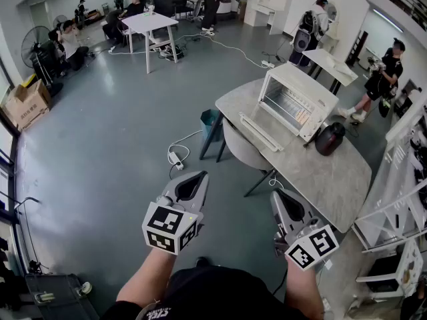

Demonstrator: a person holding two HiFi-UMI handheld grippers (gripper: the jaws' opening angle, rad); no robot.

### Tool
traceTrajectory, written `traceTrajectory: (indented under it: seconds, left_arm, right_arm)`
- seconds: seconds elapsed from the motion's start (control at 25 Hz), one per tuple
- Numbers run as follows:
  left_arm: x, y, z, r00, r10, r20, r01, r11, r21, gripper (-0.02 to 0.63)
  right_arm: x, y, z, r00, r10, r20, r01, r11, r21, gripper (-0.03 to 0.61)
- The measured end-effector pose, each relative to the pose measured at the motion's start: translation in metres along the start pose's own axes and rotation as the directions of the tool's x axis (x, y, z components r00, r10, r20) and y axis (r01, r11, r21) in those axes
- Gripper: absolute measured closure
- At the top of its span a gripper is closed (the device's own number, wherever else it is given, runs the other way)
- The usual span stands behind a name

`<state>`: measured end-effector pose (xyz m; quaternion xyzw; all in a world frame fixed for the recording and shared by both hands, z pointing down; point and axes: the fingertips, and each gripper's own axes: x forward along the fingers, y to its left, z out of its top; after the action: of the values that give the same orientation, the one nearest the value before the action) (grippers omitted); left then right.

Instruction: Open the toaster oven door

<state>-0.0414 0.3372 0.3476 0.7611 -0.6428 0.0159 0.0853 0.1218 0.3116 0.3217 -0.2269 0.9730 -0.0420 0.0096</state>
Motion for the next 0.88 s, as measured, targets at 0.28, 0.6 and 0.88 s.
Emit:
traceTrajectory:
  seconds: [0.28, 0.6, 0.88]
  left_arm:
    - [-0.015, 0.030, -0.010, 1.000, 0.029, -0.003, -0.029, 0.999, -0.035, 0.604]
    - [-0.012, 0.040, -0.023, 1.000, 0.013, -0.028, -0.014, 0.999, -0.046, 0.604]
    - [0.003, 0.039, -0.034, 0.998, -0.005, -0.067, 0.003, 0.999, -0.040, 0.604]
  right_arm:
    - [0.010, 0.024, -0.021, 0.998, 0.012, -0.058, -0.012, 1.000, -0.004, 0.588]
    - [0.024, 0.028, -0.026, 0.996, 0.011, -0.090, -0.011, 1.000, -0.003, 0.588]
    - [0.040, 0.016, -0.043, 0.994, 0.026, -0.104, -0.020, 0.998, 0.064, 0.586]
